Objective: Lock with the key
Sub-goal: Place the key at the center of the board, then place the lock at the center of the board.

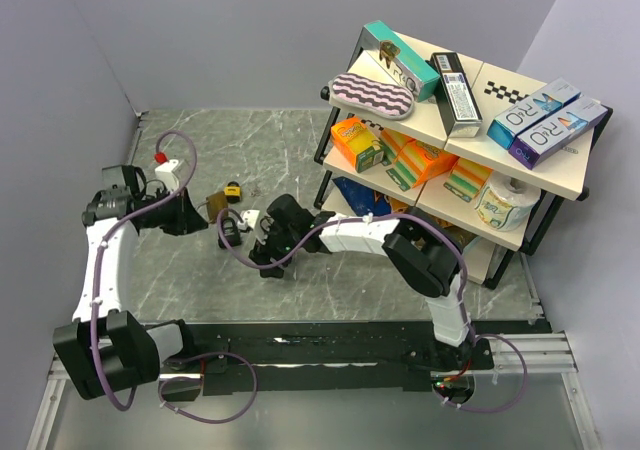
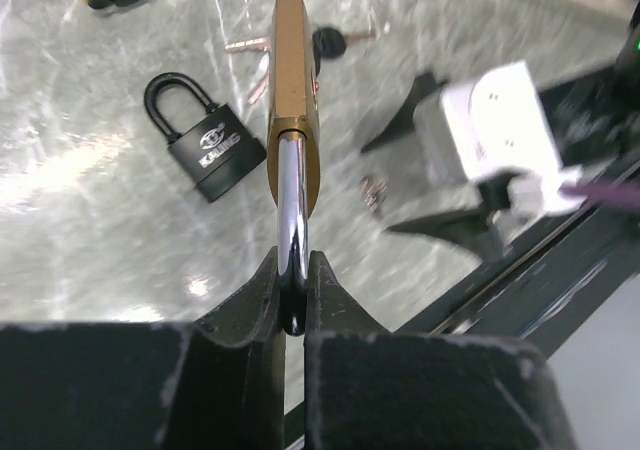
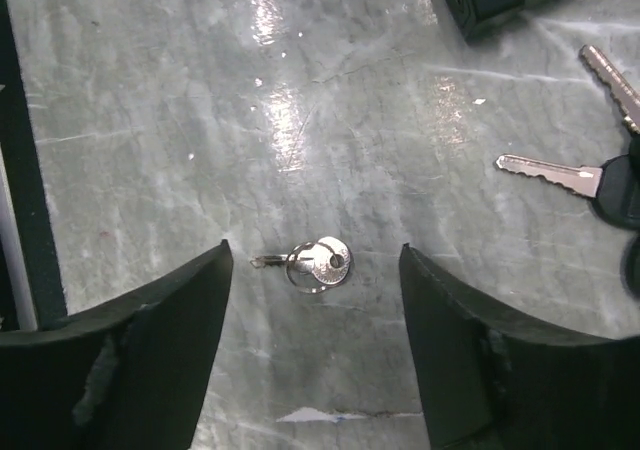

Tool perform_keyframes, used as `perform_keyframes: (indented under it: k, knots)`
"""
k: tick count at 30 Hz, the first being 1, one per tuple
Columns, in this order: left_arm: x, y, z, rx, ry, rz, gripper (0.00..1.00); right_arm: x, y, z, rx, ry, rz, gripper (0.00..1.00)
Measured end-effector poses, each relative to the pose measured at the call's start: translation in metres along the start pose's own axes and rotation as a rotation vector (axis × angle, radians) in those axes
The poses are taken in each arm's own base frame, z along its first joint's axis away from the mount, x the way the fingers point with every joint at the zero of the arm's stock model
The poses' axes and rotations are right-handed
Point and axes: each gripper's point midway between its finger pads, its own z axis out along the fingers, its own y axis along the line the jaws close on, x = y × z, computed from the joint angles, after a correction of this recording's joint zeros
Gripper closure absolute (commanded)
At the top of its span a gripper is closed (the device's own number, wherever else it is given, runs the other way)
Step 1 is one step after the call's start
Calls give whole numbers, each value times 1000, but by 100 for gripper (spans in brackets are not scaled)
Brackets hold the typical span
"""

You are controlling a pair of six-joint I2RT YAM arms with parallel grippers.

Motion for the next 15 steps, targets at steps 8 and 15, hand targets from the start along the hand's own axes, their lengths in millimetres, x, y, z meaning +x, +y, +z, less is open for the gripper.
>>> perform_keyframes:
  k: [8,15]
  knots:
    - [31,-15,-13,109,121,246,99,-40,11,-40,-61,-107,-50,5]
    - [56,-40,-24,254,114,536,99,-90,1,-109,-155,-280,-18,3]
